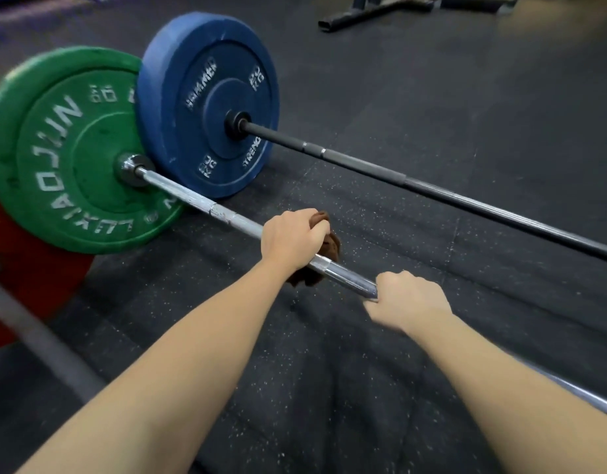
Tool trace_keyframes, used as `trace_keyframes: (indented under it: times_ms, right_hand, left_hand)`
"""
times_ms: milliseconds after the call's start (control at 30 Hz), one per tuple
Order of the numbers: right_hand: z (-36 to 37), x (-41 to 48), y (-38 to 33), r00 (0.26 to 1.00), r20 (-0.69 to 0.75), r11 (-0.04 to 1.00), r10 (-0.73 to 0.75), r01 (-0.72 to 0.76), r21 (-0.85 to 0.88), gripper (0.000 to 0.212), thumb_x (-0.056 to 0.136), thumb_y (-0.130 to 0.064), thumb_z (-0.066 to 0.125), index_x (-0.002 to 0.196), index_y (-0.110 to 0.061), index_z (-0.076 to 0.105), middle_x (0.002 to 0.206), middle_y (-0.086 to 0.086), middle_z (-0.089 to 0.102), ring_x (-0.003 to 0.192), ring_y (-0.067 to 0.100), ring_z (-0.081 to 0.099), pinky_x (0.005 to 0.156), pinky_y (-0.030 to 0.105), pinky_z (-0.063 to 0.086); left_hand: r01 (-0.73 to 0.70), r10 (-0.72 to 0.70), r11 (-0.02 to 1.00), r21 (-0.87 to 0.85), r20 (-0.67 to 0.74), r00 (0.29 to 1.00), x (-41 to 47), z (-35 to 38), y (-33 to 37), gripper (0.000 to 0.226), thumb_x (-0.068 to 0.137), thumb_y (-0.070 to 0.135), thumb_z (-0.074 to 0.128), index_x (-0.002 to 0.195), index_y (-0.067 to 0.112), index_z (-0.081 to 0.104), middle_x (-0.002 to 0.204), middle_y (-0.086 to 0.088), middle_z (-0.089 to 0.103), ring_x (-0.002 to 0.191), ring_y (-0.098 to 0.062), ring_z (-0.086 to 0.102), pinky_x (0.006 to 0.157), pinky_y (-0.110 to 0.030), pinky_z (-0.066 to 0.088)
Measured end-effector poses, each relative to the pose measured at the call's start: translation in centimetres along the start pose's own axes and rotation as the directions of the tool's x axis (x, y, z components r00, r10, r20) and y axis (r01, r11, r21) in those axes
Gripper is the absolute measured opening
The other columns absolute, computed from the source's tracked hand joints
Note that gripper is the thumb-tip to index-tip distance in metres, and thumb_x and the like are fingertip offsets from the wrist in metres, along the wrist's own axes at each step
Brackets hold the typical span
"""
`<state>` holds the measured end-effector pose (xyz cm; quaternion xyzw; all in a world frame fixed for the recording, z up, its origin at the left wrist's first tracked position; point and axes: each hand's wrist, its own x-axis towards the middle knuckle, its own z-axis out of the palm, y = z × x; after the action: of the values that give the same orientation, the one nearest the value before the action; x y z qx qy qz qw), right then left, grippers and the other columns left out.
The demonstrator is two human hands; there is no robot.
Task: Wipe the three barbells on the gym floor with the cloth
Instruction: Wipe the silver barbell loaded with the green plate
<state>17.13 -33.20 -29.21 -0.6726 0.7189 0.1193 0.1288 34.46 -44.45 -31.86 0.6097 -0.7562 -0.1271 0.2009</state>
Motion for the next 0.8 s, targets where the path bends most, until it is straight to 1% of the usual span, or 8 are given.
trace_keyframes:
  times_ms: [67,167,267,433,533,600,667,800]
  right_hand:
    - [0.7,-0.6,0.9,1.000,-0.010,1.000,0.007,-0.007,0.003,0.022,0.097,-0.044,0.049,0.096,-0.023,0.049,0.091,0.001,0.060,0.077,0.030,0.054,0.070,0.035,0.042]
    - [1.3,-0.6,0.4,0.995,-0.099,0.999,0.022,-0.025,-0.027,0.014,0.097,-0.032,0.051,0.091,-0.019,0.049,0.071,-0.001,0.047,0.059,0.023,0.048,0.064,0.034,0.039]
    - [1.6,-0.7,0.2,0.991,-0.128,0.999,0.038,-0.042,-0.028,0.012,0.095,-0.026,0.051,0.087,-0.018,0.048,0.067,-0.002,0.044,0.053,0.020,0.040,0.061,0.034,0.037]
    - [2.2,-0.4,0.4,0.986,-0.162,0.998,0.027,-0.036,-0.055,0.014,0.095,-0.025,0.053,0.085,-0.017,0.048,0.067,-0.001,0.046,0.052,0.019,0.041,0.049,0.031,0.026]
    - [2.5,-0.3,0.5,0.982,-0.185,0.998,0.029,-0.040,-0.057,0.014,0.095,-0.023,0.054,0.085,-0.017,0.047,0.066,-0.002,0.046,0.051,0.019,0.040,0.049,0.031,0.025]
    - [2.6,-0.4,0.5,0.980,-0.195,0.998,0.030,-0.041,-0.053,0.019,0.096,-0.022,0.054,0.081,-0.017,0.042,0.065,-0.002,0.045,0.050,0.019,0.039,0.049,0.031,0.025]
    - [2.7,-0.4,0.5,0.979,-0.202,0.998,0.034,-0.043,-0.044,0.022,0.095,-0.020,0.053,0.079,-0.017,0.039,0.065,-0.002,0.045,0.050,0.019,0.040,0.048,0.031,0.024]
    - [2.4,-0.6,0.3,0.977,-0.209,0.999,0.038,-0.043,-0.019,0.015,0.097,-0.025,0.051,0.088,-0.017,0.043,0.066,-0.003,0.039,0.051,0.019,0.036,0.054,0.033,0.030]
  left_hand:
    - [-0.009,0.009,1.000,-0.012,-0.007,1.000,-0.1,0.2,-0.2,0.029,0.096,0.044,0.046,0.079,0.025,0.061,0.075,0.006,0.065,0.075,-0.023,0.060,0.072,-0.039,0.048]
    - [-0.056,0.057,0.998,-0.028,0.060,0.997,0.2,-0.3,-0.6,0.026,0.093,0.046,0.048,0.082,0.026,0.061,0.078,0.005,0.066,0.077,-0.024,0.059,0.074,-0.039,0.047]
    - [-0.062,0.070,0.996,-0.065,0.122,0.990,1.0,-1.8,-2.0,0.024,0.085,0.049,0.048,0.079,0.029,0.061,0.082,0.003,0.068,0.083,-0.026,0.061,0.076,-0.040,0.048]
    - [0.085,-0.085,0.996,0.010,0.036,0.996,3.3,-3.6,-5.5,0.021,0.086,0.042,0.048,0.082,0.032,0.065,0.094,-0.006,0.071,0.093,-0.035,0.061,0.084,-0.043,0.050]
    - [0.122,-0.122,0.992,0.042,0.003,0.993,3.0,-2.7,-4.3,0.025,0.090,0.036,0.048,0.084,0.025,0.069,0.091,-0.005,0.069,0.089,-0.034,0.058,0.078,-0.039,0.042]
    - [0.088,-0.088,0.995,0.047,-0.004,0.996,2.1,-2.1,-3.2,0.025,0.091,0.035,0.048,0.083,0.023,0.068,0.089,-0.005,0.070,0.087,-0.035,0.058,0.074,-0.038,0.038]
    - [0.033,-0.034,0.999,0.035,0.010,0.999,1.1,-1.3,-1.6,0.024,0.090,0.038,0.048,0.080,0.023,0.064,0.085,-0.004,0.070,0.085,-0.035,0.059,0.074,-0.039,0.043]
    - [-0.100,0.099,0.995,0.018,0.056,0.994,-1.4,1.1,2.9,0.024,0.094,0.040,0.050,0.085,0.024,0.064,0.080,0.001,0.068,0.077,-0.029,0.058,0.072,-0.039,0.044]
